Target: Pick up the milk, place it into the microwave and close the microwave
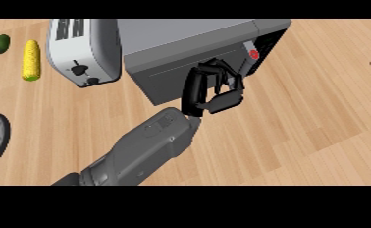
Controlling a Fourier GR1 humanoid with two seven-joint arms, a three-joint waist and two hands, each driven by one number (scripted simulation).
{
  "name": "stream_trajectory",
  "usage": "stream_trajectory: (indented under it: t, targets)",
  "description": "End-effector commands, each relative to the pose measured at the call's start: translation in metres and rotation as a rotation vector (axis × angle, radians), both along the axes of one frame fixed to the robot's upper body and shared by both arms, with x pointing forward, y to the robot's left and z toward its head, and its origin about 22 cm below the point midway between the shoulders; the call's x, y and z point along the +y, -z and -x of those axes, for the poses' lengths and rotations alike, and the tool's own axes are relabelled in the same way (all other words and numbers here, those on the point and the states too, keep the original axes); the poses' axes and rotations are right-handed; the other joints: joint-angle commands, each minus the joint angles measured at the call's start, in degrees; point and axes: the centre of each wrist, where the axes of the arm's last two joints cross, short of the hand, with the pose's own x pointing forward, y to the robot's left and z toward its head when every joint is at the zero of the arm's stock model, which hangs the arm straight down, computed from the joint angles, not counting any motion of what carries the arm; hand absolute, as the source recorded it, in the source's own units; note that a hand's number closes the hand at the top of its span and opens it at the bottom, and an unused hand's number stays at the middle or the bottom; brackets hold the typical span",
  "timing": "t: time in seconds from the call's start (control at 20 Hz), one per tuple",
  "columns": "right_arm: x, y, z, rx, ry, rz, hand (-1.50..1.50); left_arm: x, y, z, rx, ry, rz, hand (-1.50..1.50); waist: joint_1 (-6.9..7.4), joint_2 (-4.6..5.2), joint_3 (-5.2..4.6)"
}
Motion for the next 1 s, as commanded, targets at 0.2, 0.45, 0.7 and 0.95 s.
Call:
stream_trajectory:
  t: [0.2,0.45,0.7,0.95]
  targets:
    - [-0.003,-0.004,-0.002,0.012,-0.024,0.002,-1.5,0.006,-0.008,-0.024,0.014,-0.048,-0.008,1.5,-0.54,1.19,-0.07]
    - [-0.004,-0.013,-0.002,-0.009,-0.038,0.011,-1.5,0.005,-0.012,-0.027,0.006,-0.056,-0.009,1.5,-0.5,0.97,-0.07]
    - [-0.005,-0.015,-0.003,-0.003,-0.065,0.023,-1.5,-0.001,-0.019,-0.025,-0.036,-0.005,0.005,1.5,-0.63,0.89,-0.06]
    - [-0.004,-0.019,-0.004,-0.021,-0.113,-0.019,-1.5,0.008,0.0,-0.029,-0.002,-0.065,-0.132,1.5,0.1,0.42,0.26]
